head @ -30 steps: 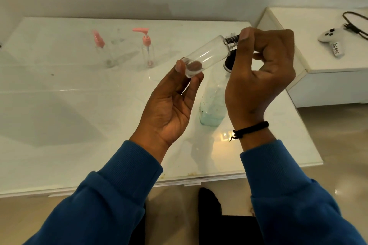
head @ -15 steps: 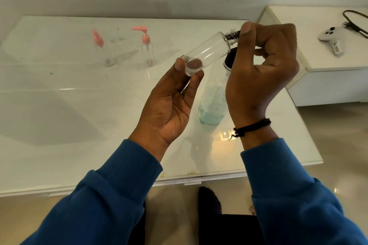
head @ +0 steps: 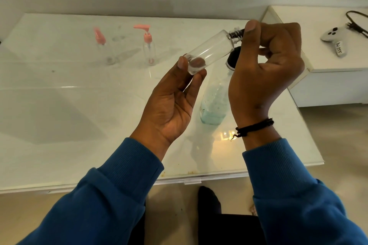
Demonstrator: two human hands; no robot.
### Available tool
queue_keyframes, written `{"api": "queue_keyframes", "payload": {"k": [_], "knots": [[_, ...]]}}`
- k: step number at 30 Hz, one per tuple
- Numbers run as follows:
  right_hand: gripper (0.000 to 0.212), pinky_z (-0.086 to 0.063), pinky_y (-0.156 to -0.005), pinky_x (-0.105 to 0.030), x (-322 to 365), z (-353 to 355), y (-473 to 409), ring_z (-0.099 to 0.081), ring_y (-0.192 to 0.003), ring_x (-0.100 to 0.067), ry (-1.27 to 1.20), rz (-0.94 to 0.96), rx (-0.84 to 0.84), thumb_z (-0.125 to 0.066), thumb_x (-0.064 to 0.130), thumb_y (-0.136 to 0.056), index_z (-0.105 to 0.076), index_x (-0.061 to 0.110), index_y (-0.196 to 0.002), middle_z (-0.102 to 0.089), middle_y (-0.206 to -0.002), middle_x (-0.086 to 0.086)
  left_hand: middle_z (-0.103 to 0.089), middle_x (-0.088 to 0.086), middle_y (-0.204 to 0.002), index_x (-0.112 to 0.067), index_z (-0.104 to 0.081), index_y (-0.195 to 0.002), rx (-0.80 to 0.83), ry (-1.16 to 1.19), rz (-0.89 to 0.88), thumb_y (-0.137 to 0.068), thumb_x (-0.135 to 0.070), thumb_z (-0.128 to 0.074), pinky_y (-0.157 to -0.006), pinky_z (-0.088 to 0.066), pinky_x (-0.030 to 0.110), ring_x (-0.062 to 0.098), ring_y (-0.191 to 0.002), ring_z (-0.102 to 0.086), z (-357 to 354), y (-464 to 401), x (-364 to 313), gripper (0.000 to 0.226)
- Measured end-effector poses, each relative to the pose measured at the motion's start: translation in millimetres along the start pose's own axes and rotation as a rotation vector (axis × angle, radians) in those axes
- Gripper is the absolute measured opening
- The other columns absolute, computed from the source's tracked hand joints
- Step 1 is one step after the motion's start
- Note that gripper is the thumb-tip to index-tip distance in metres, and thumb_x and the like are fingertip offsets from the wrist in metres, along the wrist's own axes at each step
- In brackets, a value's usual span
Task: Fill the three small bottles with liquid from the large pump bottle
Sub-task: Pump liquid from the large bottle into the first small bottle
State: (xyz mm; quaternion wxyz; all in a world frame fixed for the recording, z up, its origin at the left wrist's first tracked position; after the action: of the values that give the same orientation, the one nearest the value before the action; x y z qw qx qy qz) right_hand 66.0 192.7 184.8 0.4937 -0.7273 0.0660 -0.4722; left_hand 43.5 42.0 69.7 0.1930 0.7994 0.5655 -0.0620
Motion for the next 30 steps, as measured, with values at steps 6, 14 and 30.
{"api": "queue_keyframes", "payload": {"k": [6,14,30], "knots": [[0.019,-0.047,-0.067,-0.026,-2.3,0.5,7.7,-0.051,-0.080,0.002,-0.034,0.011,0.025,-0.066,-0.002,-0.094,-0.067,0.001,-0.075,-0.059,-0.078,-0.004,-0.070,0.015,-0.117,-0.004,-0.064,-0.123,-0.007,0.025,0.000,-0.071,-0.017,-0.076,-0.069,-0.060,0.024,0.022,-0.097,-0.071,3.1,-0.2,-0.8,0.055],[0.022,-0.047,-0.061,-0.029,-0.8,-0.1,1.8,-0.047,-0.075,0.001,-0.011,0.014,0.011,-0.067,0.000,-0.094,-0.065,0.003,-0.071,-0.054,-0.074,0.000,-0.071,0.014,-0.112,-0.003,-0.066,-0.118,0.005,0.015,-0.003,-0.069,-0.017,-0.076,-0.068,-0.059,0.023,0.022,-0.093,-0.072,0.4,-0.8,-0.6,0.052],[0.019,-0.048,-0.066,-0.029,-3.5,1.2,6.8,-0.052,-0.080,0.000,-0.026,0.017,0.023,-0.067,-0.003,-0.093,-0.067,0.003,-0.076,-0.059,-0.078,-0.005,-0.071,0.015,-0.113,-0.003,-0.065,-0.119,0.000,0.007,-0.012,-0.066,-0.016,-0.078,-0.069,-0.059,0.023,0.022,-0.094,-0.073,0.7,0.2,-2.2,0.056]]}}
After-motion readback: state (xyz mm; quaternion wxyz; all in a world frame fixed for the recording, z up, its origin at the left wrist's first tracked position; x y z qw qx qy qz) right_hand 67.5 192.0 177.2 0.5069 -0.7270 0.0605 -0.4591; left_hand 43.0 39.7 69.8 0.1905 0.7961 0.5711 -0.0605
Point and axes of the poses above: each hand's wrist, its own y-axis away from the middle knuckle, its own z-axis out of the back of the hand, x = y × z, the point moved 9 cm from there along -y, towards the middle knuckle
